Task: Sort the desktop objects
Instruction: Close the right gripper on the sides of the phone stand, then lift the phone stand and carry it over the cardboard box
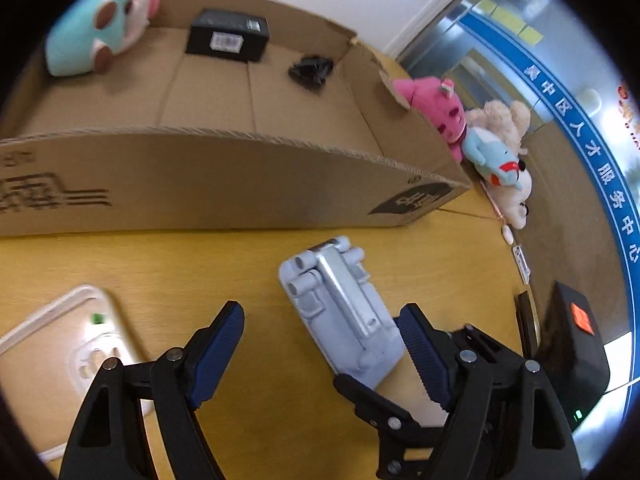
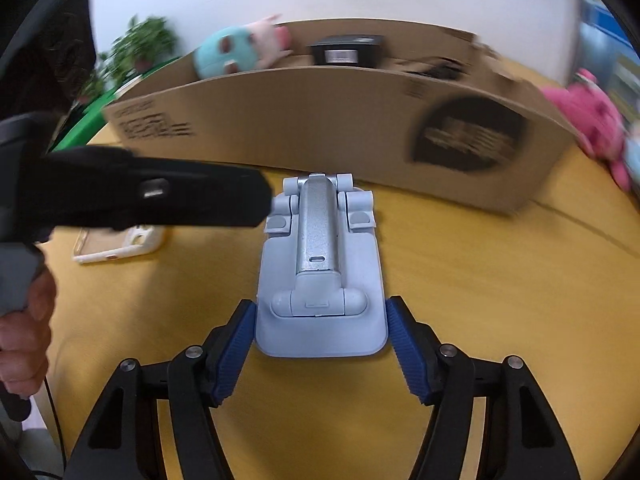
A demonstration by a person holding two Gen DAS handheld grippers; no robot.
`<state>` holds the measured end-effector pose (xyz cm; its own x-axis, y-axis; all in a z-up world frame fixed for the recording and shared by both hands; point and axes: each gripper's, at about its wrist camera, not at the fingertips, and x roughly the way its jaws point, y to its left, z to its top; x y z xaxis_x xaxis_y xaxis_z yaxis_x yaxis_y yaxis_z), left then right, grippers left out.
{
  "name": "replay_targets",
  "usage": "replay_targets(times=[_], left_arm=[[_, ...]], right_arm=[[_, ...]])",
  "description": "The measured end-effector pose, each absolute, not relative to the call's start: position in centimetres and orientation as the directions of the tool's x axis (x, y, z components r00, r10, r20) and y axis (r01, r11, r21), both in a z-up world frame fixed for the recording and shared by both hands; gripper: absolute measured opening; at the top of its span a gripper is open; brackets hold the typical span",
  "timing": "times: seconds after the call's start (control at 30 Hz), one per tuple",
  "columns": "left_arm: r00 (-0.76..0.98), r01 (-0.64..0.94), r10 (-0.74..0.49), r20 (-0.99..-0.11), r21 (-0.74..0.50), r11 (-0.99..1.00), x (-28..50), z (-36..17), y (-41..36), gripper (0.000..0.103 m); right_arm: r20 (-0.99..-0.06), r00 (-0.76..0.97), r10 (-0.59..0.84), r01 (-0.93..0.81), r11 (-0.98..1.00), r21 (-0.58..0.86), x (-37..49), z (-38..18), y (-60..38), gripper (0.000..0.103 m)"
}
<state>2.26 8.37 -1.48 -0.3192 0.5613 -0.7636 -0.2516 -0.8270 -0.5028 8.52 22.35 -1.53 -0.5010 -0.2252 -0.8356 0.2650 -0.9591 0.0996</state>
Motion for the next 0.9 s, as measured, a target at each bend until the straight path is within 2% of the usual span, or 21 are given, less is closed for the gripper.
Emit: replay_targets(times=[0.1,0.27,0.3,0.33,0.43,0.73,0.9], left_arm=[[-0.232,-0.279,0.570,-0.788,-0.508,-0.815,1.6,-2.9,11.2,0.067],[-0.251,-0.312,0.525,-0.813,-0.446,-0.839,2.1,-2.9,13.2,0.065],[-0.262,-0.305,0.511,-0.819,-0.432,-0.849,2.2,-3.0,13.2,0.056],[-0.270,-0.300,0.506,-0.819,-0.427,-0.853,2.2,-3.0,13.2,0.051],[-0.266,-0.267,0.527,-0.807,-0.464,-0.845,2.2,-3.3,12.5,0.045],[-0.313,-0.254,0.523,-0.792,-0.461,-0.850,2.9,-1.4,11.5,0.042],[-0.382,-0.280,0.532,-0.755,-0.454,-0.846,3.6,1.7,10.9,0.042]], right_arm=[[-0.830,-0.517,-0.207,0.225,-0.969,0.101,9.7,-1.4,23.4,0.064],[-0.821,-0.543,-0.177,0.204,-0.976,0.075,10.5,-1.3,23.1,0.064],[-0.818,-0.546,-0.179,0.199,-0.977,0.080,10.5,-1.3,23.1,0.064],[-0.815,-0.551,-0.179,0.193,-0.978,0.084,10.5,-1.2,23.2,0.064],[-0.813,-0.555,-0.174,0.187,-0.979,0.081,10.8,-1.2,23.1,0.064],[-0.789,-0.583,-0.195,0.192,-0.976,0.100,11.3,-0.3,22.6,0.063],[-0.742,-0.646,-0.178,0.200,-0.978,0.061,11.9,2.1,22.0,0.063]])
